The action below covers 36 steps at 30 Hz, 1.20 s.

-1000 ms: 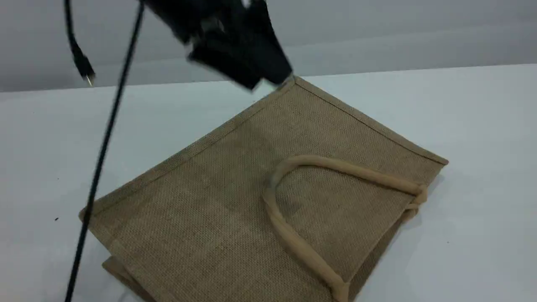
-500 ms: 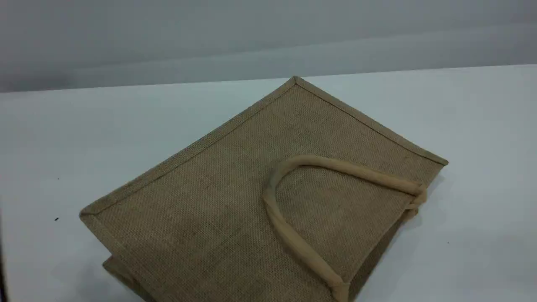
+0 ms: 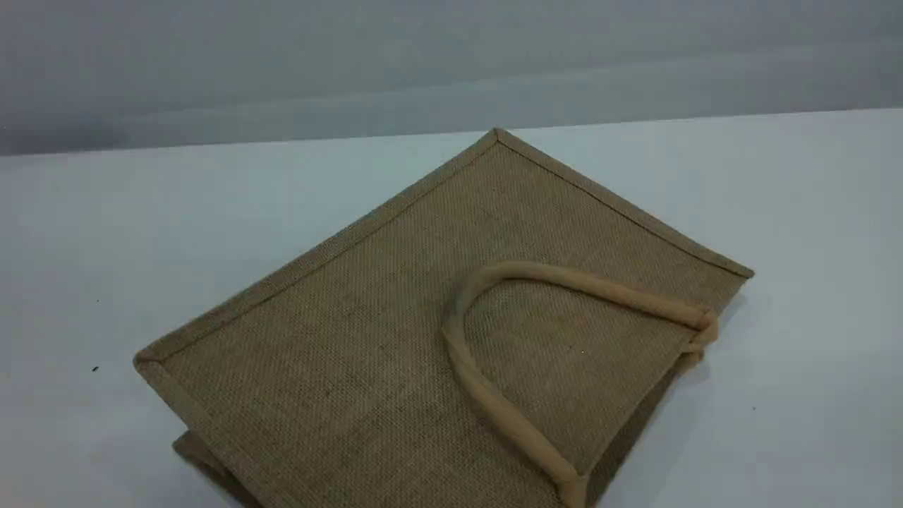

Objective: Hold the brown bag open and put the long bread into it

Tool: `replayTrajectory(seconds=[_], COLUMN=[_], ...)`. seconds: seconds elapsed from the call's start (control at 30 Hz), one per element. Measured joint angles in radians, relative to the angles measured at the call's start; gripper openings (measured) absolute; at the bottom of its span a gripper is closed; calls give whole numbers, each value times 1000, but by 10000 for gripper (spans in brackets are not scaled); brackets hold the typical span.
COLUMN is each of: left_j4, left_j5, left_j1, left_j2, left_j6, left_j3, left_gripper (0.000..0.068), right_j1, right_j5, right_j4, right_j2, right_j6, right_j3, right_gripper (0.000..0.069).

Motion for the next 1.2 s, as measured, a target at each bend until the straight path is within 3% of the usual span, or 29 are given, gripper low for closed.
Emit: replayTrajectory(seconds=[0.23,0.3,0.63,0.87,1.2], left_j4=[54,80,372,377,377], left_j5=[-6,-49,-75,-80,-147], left_j1=[0,0,0,0,0], left_j2=[-321,-421,-750,-764,-763], left_j6=[-65,-65,-198,-284,-265], left_j3=[246,303,504,532,566], left_gripper=[521,521,521,521,521], right_j1=[0,0,0,0,0], right_j5=[-50,-50,-48,-47,-47], right_j4=[-22,-22,-22,-22,-22], right_j2=[1,1,1,1,1], right_j6=[23,23,23,23,23], right_j3=[26,26,26,25,25], right_gripper=[481,481,481,481,481])
